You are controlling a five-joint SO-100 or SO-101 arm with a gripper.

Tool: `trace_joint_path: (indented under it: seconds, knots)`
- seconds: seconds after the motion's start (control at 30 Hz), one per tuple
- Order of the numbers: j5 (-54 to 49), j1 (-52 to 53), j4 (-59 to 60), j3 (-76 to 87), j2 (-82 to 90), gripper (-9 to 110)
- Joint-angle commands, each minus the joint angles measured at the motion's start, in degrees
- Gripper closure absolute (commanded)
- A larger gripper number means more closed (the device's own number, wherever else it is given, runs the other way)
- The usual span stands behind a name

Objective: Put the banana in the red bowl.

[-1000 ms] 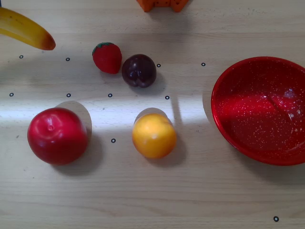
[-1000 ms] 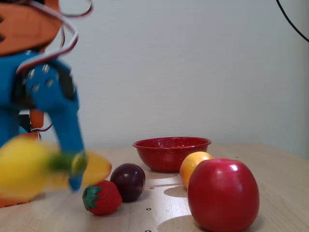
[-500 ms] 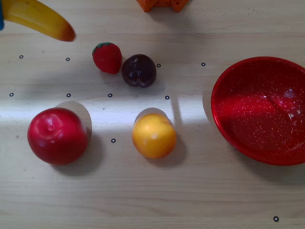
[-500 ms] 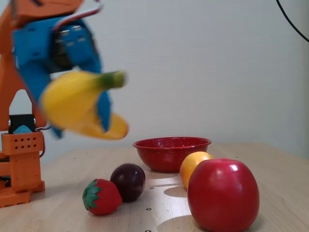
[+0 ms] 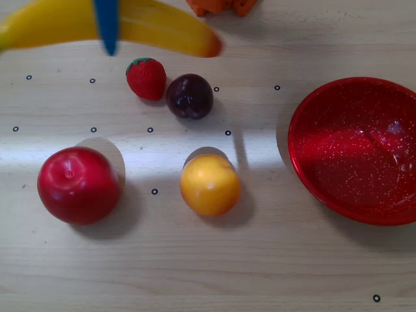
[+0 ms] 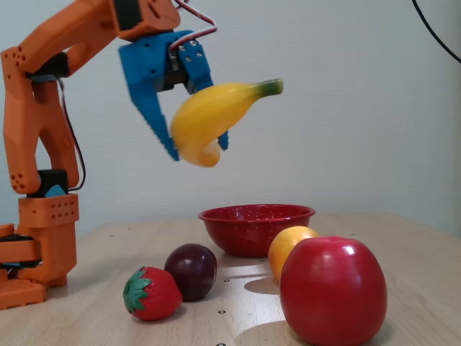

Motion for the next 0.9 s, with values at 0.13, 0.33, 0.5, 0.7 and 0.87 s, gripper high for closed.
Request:
trace_joint_path:
  seconds: [0.13,0.33,0.5,0.7,0.87]
  knots:
    - [-10.7,15.6,4.0,2.5,10.4,101]
    - [-17.2,29.1,-0.1,6.0,12.6,101]
    - [-19.6,36.9,-6.4,8.8,13.1,101]
    - [-20.1,43.9,-17.4,12.9,12.7,101]
    - [-22.0,49.1,-25.3,14.4,10.3,101]
